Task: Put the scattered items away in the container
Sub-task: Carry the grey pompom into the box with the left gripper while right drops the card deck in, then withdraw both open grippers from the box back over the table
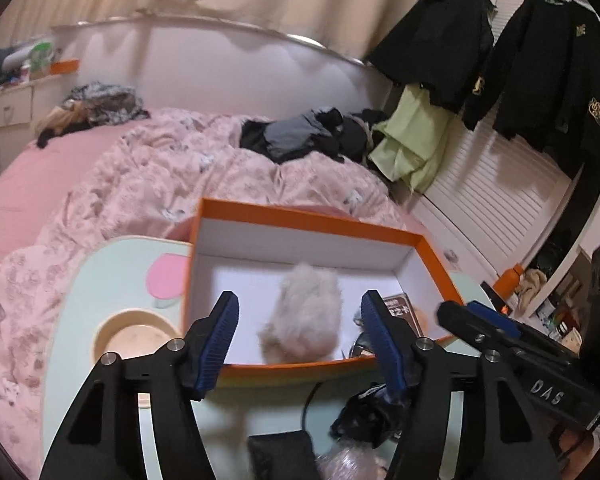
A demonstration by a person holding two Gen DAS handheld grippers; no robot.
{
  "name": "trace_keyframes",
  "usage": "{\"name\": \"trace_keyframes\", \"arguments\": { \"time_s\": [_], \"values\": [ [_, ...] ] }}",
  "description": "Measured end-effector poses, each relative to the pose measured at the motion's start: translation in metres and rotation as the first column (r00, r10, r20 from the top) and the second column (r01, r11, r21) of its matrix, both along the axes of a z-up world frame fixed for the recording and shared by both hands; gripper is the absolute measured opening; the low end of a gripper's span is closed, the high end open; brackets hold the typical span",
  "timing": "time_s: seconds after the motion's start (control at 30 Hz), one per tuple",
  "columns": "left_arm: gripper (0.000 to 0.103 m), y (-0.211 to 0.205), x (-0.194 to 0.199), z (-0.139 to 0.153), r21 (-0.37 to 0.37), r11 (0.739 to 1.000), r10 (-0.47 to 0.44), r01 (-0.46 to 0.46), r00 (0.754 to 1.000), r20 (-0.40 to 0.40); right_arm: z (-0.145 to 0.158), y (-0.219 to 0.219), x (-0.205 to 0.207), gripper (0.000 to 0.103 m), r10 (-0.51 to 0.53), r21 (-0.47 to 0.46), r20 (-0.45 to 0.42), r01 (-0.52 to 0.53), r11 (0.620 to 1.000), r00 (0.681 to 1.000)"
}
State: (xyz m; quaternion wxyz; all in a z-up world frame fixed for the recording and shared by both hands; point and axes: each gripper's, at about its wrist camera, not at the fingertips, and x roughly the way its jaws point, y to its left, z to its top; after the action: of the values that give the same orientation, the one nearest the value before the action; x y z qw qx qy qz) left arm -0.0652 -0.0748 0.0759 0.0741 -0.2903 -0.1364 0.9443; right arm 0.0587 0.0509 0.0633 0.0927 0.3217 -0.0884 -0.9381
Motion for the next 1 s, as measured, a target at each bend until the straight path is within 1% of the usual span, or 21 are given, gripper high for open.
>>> {"name": "trace_keyframes", "arguments": {
  "time_s": [0.03, 0.13, 0.2, 0.27, 0.33, 0.47, 0.53, 0.57, 0.63, 0.73, 0.83, 0.87, 0.9, 0.97, 1.0],
  "values": [
    [0.069, -0.003, 0.003, 0.001, -0.002, 1.0, 0.003, -0.003, 1.0, 0.002, 0.001, 0.003, 0.002, 0.063, -0.001, -0.007, -0.003, 0.001, 1.0, 1.0],
    [0.07, -0.01, 0.017, -0.001, -0.02, 1.0, 0.005, -0.004, 1.0, 0.021, 0.0, 0.018, 0.021, 0.063, -0.014, -0.073, 0.006, 0.014, 0.997, 1.0],
    [0.07, -0.011, 0.029, -0.005, -0.054, 0.998, -0.008, 0.01, 0.999, 0.036, -0.004, 0.024, 0.033, 0.063, -0.014, -0.088, 0.018, 0.016, 0.996, 1.0],
    [0.07, -0.009, 0.042, -0.011, -0.098, 0.995, -0.025, 0.03, 0.998, 0.059, -0.01, 0.025, 0.047, 0.063, -0.015, -0.053, 0.04, 0.017, 0.998, 0.999],
    [0.073, -0.005, 0.058, -0.019, -0.133, 0.989, -0.052, 0.062, 0.995, 0.082, -0.018, 0.025, 0.059, 0.063, -0.003, -0.021, 0.064, 0.004, 1.0, 0.998],
    [0.075, 0.005, 0.09, -0.041, -0.174, 0.978, -0.094, 0.113, 0.989, 0.115, -0.036, 0.021, 0.076, 0.063, 0.008, 0.042, 0.11, -0.012, 0.999, 0.994],
    [0.075, 0.008, 0.1, -0.05, -0.19, 0.976, -0.089, 0.11, 0.989, 0.116, -0.045, 0.017, 0.082, 0.063, 0.004, 0.071, 0.125, -0.013, 0.997, 0.992],
    [0.075, 0.008, 0.104, -0.053, -0.198, 0.976, -0.071, 0.091, 0.992, 0.106, -0.049, 0.015, 0.083, 0.063, 0.005, 0.081, 0.135, -0.016, 0.997, 0.991],
    [0.075, 0.007, 0.108, -0.061, -0.202, 0.978, -0.041, 0.059, 0.995, 0.092, -0.053, 0.011, 0.085, 0.063, 0.004, 0.112, 0.145, -0.02, 0.993, 0.989],
    [0.075, 0.008, 0.102, -0.072, -0.205, 0.976, -0.046, 0.072, 0.991, 0.127, -0.059, 0.004, 0.086, 0.063, -0.01, 0.176, 0.159, -0.018, 0.984, 0.987],
    [0.076, 0.009, 0.105, -0.076, -0.237, 0.97, -0.031, 0.057, 0.993, 0.112, -0.067, 0.001, 0.085, 0.063, -0.005, 0.195, 0.183, -0.031, 0.98, 0.983],
    [0.076, 0.012, 0.105, -0.077, -0.259, 0.964, -0.031, 0.06, 0.993, 0.114, -0.07, 0.0, 0.085, 0.063, -0.003, 0.196, 0.196, -0.036, 0.98, 0.981],
    [0.078, 0.016, 0.104, -0.078, -0.282, 0.957, -0.031, 0.063, 0.992, 0.118, -0.072, 0.0, 0.084, 0.064, 0.001, 0.193, 0.208, -0.042, 0.98, 0.978],
    [0.081, 0.023, 0.103, -0.079, -0.327, 0.943, -0.022, 0.063, 0.992, 0.128, -0.073, 0.0, 0.085, 0.071, -0.002, 0.198, 0.211, -0.041, 0.979, 0.977],
    [0.083, 0.024, 0.103, -0.079, -0.329, 0.942, -0.024, 0.066, 0.991, 0.131, -0.074, 0.0, 0.085, 0.072, -0.001, 0.199, 0.212, -0.043, 0.979, 0.977]
  ]
}}
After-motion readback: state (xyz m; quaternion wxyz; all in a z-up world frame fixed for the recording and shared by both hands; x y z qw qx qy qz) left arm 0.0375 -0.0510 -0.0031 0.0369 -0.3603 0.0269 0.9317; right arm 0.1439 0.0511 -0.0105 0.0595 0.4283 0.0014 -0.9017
